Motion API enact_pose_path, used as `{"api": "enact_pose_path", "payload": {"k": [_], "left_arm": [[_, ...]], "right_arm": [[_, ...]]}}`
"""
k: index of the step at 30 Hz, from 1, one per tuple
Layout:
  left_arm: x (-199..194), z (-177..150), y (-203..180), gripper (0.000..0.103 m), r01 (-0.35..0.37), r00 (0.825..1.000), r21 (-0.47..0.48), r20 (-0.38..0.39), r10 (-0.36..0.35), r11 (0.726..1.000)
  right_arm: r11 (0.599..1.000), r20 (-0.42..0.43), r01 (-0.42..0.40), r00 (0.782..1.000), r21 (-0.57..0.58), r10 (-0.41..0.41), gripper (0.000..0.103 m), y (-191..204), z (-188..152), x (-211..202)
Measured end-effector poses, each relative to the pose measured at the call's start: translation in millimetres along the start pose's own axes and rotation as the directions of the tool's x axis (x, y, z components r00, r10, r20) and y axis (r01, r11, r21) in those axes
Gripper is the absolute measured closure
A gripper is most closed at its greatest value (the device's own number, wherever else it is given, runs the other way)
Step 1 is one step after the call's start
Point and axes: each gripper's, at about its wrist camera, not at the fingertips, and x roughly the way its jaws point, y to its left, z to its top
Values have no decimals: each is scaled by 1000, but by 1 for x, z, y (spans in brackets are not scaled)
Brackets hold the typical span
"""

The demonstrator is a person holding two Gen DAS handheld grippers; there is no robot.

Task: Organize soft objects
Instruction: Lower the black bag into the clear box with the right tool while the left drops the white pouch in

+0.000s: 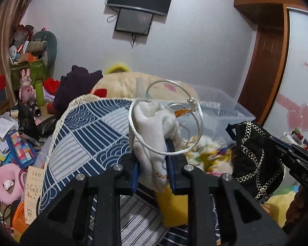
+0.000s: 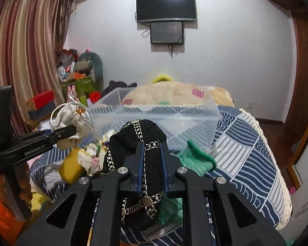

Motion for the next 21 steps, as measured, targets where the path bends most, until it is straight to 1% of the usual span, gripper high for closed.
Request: {"api": "enact_pose_path", "payload": {"k": [4,10,14,21], "left_arm": [[-9,10,-4,80,30,999,-4,30,-29,1000],[-14,26,-13,80,50,996,30,77,-52,998],[-14,39,-16,80,73,993,27,92,-75,997],[-3,66,-15,80,82,992,35,96,-85,996]], "right_arm": [[1000,60,15,998,-9,-15,90,1,12,-16],[999,132,49,990,-5,-48,90,-4,36,-30],[997,165,70,984,16,-72,90,-10,50,-30],[991,199,131,971,20,-132,90,-15,72,-18]]}}
